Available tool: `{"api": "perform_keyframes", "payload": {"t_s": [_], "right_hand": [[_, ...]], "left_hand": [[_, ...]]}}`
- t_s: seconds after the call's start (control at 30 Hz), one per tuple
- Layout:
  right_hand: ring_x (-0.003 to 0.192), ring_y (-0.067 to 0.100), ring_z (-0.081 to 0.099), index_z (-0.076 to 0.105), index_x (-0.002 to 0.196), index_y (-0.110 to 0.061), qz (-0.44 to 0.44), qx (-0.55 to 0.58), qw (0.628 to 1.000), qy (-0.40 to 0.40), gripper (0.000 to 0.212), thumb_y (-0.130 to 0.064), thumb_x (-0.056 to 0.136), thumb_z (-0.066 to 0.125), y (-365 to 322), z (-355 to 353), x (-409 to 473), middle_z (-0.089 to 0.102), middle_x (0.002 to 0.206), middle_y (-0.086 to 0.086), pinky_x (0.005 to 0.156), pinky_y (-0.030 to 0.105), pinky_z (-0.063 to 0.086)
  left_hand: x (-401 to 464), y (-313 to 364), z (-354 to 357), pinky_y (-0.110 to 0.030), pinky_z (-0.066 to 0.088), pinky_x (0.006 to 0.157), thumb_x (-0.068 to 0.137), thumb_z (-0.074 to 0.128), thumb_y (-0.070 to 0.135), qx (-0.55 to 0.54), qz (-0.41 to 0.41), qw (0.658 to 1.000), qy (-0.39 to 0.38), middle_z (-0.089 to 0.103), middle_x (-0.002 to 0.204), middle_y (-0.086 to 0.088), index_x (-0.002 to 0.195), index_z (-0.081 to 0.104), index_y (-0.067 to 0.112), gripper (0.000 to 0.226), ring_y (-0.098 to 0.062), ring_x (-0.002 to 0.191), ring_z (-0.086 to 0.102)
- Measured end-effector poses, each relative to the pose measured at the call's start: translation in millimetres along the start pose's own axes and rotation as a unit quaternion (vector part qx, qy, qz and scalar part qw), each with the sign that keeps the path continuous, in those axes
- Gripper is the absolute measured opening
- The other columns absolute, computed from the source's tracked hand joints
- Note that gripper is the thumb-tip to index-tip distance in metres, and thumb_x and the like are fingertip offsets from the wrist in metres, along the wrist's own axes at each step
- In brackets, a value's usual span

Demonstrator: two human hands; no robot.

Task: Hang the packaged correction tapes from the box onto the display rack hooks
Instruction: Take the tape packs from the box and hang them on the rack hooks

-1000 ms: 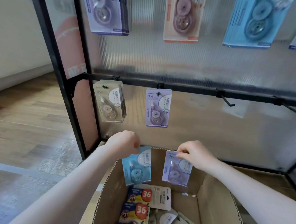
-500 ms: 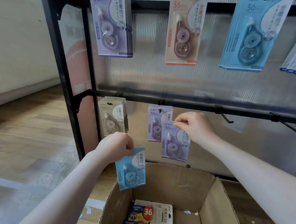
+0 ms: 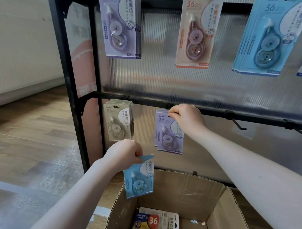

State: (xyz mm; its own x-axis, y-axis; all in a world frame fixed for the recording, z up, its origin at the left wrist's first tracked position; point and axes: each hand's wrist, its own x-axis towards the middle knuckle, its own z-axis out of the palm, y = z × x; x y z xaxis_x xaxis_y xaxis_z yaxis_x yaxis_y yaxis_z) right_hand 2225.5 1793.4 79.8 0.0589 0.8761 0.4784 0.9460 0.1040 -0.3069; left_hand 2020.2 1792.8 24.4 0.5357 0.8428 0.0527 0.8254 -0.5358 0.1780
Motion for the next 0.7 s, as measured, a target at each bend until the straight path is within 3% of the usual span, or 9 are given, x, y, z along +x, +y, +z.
{"api": "perform_keyframes", "payload": {"t_s": [0.43,0.6,0.7], "right_hand": [[0.1,0.03,0.056,0.068,0.106,-0.009,-0.022,-0.067,0.996,-0.061,0.025,-0.014,0.097,0.044,10.9,11.9,14.2,0.066,0.106,0.008,0.082,0.041,0.048],[0.097,0.033,0.056,0.065,0.104,-0.004,-0.026,-0.118,0.991,-0.055,0.022,-0.006,0.091,0.047,12.4,19.7,21.5,0.064,0.104,0.013,0.081,0.043,0.048],[0.093,0.032,0.055,0.065,0.102,-0.006,-0.025,-0.128,0.99,-0.045,0.021,-0.008,0.09,0.048,12.9,21.0,23.1,0.063,0.099,0.012,0.077,0.041,0.048]], "left_hand": [[5.3,-1.3,14.3,-0.023,0.038,0.064,0.085,0.06,0.028,-0.003,-0.017,0.999,-0.029,0.059,0.089,0.003,0.098,0.066,0.021,0.016,-0.016,0.078,0.05],[7.6,-1.0,18.1,-0.024,0.04,0.066,0.086,0.06,0.028,-0.003,-0.01,1.0,-0.029,0.064,0.1,0.002,0.101,0.066,0.021,0.017,-0.019,0.088,0.057],[9.1,-1.3,19.6,-0.025,0.039,0.066,0.086,0.059,0.027,-0.001,-0.005,1.0,-0.028,0.064,0.099,0.001,0.1,0.066,0.021,0.017,-0.018,0.082,0.053]]}}
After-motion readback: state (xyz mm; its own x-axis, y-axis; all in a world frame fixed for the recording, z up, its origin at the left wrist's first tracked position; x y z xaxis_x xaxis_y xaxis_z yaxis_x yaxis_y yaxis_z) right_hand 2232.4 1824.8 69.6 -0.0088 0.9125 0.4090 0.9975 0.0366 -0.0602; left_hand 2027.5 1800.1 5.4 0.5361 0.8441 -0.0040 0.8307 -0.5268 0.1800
